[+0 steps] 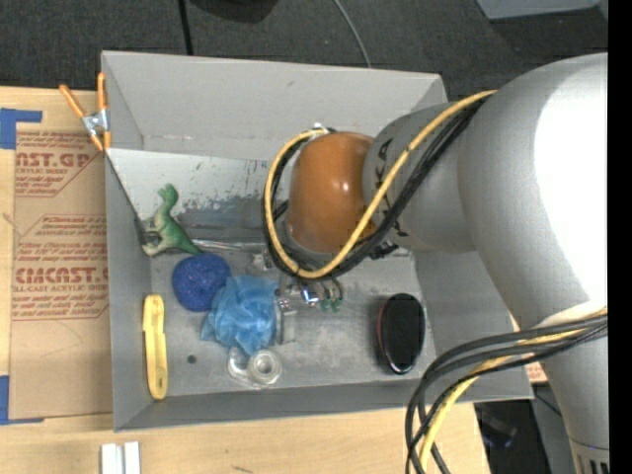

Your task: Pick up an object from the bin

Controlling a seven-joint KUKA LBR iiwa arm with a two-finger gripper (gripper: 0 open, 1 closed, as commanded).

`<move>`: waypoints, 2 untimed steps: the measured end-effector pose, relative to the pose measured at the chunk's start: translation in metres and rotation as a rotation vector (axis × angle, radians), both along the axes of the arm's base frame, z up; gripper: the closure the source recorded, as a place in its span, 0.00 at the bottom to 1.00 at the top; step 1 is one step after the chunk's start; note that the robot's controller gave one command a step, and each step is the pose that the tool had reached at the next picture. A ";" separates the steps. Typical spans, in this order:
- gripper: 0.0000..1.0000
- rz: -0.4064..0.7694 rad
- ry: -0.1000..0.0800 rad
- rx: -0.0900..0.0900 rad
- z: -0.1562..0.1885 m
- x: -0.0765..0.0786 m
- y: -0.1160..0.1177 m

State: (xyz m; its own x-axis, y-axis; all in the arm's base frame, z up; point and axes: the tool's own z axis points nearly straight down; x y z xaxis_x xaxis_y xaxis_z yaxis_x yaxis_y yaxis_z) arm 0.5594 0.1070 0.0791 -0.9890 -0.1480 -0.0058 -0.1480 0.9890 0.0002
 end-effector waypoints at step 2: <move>1.00 -0.175 -0.001 0.000 0.002 -0.011 -0.020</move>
Offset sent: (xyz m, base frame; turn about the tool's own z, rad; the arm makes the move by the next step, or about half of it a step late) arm 0.0000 0.0000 0.0000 0.0000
